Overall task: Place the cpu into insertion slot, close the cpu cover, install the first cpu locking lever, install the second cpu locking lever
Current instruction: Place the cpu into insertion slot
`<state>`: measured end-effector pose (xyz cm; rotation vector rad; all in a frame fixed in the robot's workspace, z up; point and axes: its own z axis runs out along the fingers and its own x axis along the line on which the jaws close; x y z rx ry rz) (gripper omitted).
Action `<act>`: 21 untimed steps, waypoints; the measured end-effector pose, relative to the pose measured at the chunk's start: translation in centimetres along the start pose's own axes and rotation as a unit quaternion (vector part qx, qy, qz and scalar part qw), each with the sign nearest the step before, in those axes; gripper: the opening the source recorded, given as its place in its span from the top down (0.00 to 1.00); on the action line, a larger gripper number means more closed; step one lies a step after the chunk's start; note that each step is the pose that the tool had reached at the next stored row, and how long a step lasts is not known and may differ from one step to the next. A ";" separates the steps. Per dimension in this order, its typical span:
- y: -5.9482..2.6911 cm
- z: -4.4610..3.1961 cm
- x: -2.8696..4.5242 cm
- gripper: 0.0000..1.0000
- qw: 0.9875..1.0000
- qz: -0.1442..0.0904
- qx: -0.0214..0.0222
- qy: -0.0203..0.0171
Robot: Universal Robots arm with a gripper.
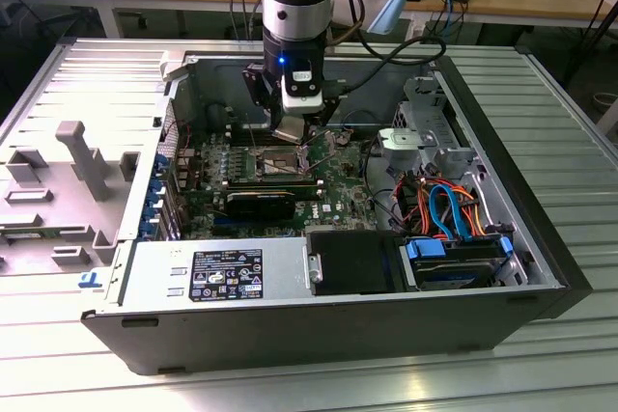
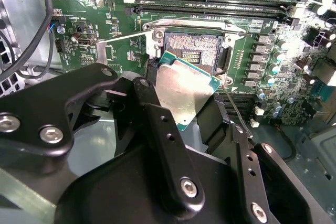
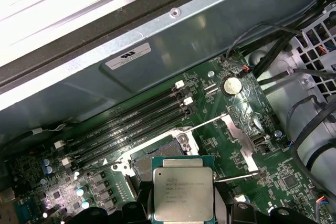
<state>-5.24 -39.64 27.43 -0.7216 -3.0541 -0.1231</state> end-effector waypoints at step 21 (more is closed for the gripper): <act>-0.01 0.08 0.00 0.45 1.000 0.017 0.000 -0.001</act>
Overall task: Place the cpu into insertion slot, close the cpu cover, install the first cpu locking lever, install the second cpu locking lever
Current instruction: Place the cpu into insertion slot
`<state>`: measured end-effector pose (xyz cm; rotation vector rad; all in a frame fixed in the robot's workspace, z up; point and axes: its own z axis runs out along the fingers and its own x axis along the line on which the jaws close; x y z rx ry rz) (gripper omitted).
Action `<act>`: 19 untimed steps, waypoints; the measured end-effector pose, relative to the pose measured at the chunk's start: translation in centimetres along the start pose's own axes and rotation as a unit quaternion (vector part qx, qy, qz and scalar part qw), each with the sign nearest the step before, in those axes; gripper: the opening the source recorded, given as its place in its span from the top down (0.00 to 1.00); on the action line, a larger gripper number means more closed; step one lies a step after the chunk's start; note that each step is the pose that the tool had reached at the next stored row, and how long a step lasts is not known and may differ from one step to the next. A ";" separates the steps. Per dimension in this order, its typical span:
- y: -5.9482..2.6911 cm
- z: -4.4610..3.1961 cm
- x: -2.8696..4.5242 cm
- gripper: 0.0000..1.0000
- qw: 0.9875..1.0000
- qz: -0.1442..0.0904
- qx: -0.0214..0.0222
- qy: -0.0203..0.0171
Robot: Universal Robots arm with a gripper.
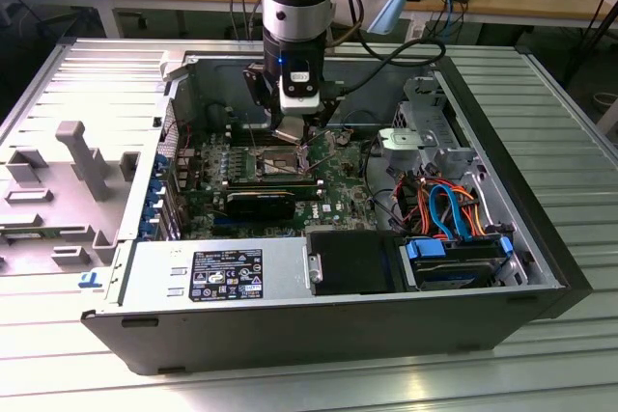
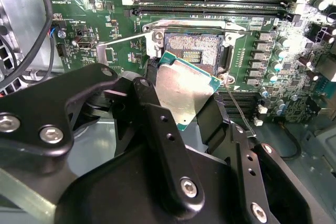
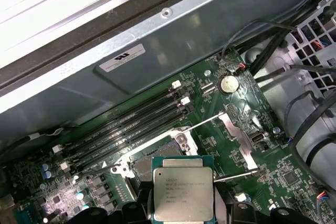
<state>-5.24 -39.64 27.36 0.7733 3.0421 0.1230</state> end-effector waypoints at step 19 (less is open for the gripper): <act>0.00 0.07 0.00 0.45 1.000 0.016 0.000 -0.001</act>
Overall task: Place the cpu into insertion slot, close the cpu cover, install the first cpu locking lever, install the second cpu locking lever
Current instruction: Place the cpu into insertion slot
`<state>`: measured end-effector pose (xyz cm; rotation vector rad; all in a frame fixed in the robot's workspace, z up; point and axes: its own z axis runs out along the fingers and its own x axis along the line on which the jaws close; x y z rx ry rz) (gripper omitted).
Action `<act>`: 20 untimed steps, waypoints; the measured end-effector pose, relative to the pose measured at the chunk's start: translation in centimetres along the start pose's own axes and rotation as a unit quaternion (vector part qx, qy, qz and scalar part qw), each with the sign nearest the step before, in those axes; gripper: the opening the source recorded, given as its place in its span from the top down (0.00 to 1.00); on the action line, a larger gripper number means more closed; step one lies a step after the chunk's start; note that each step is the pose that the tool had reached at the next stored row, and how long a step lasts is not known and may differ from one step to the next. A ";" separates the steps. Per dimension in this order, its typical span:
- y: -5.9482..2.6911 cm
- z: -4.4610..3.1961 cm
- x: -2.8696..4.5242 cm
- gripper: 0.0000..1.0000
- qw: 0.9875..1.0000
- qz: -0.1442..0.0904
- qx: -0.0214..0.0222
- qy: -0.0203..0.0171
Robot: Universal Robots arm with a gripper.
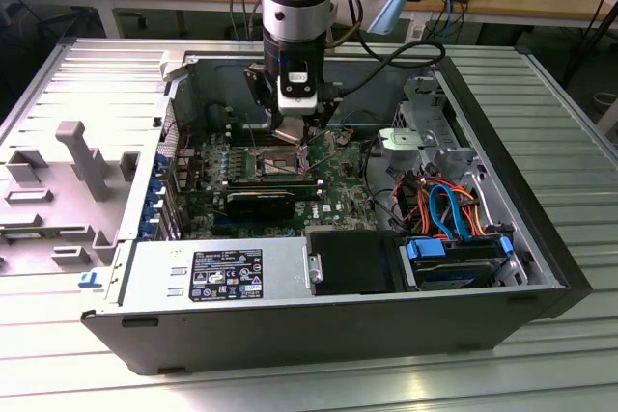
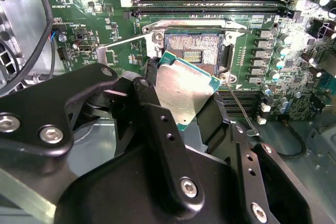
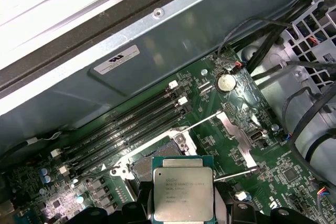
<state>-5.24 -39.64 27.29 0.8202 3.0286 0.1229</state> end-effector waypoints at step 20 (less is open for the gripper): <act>0.00 0.06 0.00 0.45 1.000 0.016 0.000 -0.001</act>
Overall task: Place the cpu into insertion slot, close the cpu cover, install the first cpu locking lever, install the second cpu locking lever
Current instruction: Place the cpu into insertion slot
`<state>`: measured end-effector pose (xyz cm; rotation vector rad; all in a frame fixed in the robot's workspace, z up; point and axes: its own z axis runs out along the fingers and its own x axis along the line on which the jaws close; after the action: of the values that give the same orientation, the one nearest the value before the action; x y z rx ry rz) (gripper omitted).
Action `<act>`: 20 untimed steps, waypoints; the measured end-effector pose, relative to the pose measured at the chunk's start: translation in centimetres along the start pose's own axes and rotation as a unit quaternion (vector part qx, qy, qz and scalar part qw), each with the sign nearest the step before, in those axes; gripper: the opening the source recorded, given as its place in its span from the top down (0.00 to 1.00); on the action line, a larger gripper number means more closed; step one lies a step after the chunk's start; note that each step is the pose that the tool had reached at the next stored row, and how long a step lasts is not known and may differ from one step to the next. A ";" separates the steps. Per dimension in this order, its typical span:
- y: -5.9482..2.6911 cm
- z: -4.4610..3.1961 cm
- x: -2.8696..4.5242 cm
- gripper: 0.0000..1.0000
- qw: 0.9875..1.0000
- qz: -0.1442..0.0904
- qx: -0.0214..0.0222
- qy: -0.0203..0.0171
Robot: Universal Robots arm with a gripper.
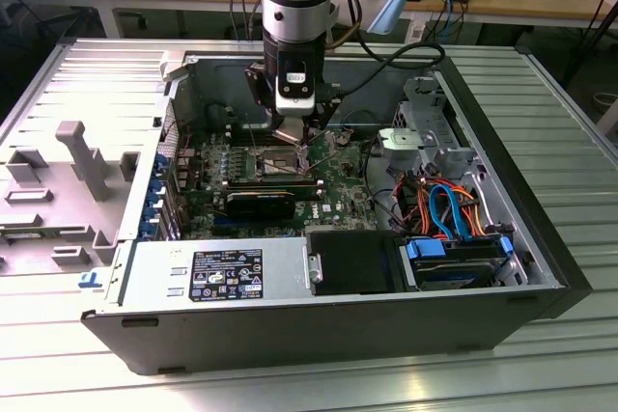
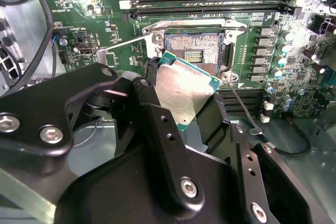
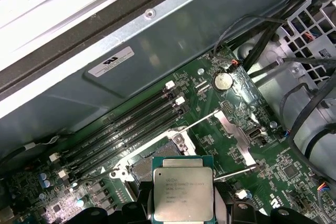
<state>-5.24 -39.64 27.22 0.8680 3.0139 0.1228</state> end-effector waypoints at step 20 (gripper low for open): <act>-0.01 0.07 0.00 0.45 1.000 0.016 0.000 -0.001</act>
<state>-5.24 -39.64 27.15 0.9158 2.9984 0.1227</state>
